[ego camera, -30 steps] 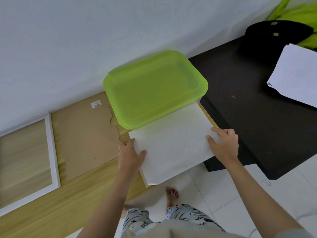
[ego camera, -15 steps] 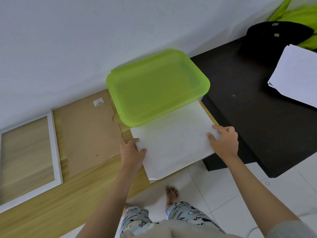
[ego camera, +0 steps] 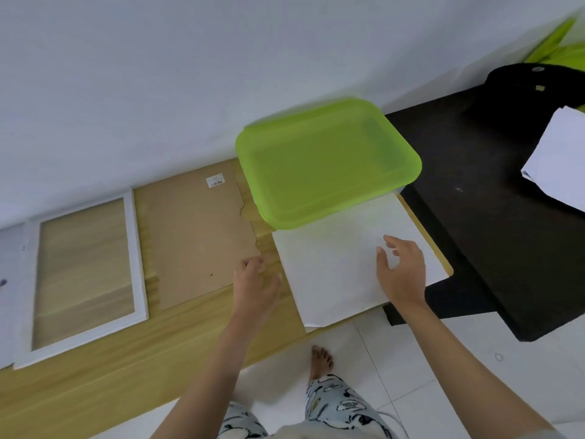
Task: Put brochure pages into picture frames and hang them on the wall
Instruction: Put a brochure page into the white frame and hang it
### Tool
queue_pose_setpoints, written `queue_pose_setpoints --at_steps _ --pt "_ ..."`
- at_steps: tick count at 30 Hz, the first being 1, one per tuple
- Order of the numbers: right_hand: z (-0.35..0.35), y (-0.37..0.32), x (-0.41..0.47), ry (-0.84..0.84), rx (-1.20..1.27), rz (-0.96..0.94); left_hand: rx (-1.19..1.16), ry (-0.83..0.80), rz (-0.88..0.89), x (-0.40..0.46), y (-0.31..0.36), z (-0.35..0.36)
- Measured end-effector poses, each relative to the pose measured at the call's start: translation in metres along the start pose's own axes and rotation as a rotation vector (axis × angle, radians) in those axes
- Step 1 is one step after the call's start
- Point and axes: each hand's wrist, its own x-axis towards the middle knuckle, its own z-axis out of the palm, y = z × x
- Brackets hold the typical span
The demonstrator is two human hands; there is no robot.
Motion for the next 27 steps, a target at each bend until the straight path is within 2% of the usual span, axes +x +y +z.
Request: queue_pose_setpoints --at_steps 6,11,20,24,27 --pt "0.069 -0.098 -0.047 -0.108 0.167 -0.075 0.002 0.055 0.054 0.001 -0.045 -0.086" --pt "0.151 -0.191 -0.098 -0.232 0.228 -0.112 0.012 0.158 0.037 0.003 -0.107 -0.193" --pt "0.3 -0.376 -0.204 -0.47 0.288 -0.301 0.06 0.478 -0.2 -0.016 -0.253 -0.403" --pt "0.352 -0.428 -0.236 -0.564 0.273 -0.363 0.06 0.535 -0.347 -0.026 -0.299 -0.456" --pt "0.387 -0.459 -0.237 -0.625 0.191 -0.407 0.059 0.517 -0.41 -0.027 -0.324 -0.481"
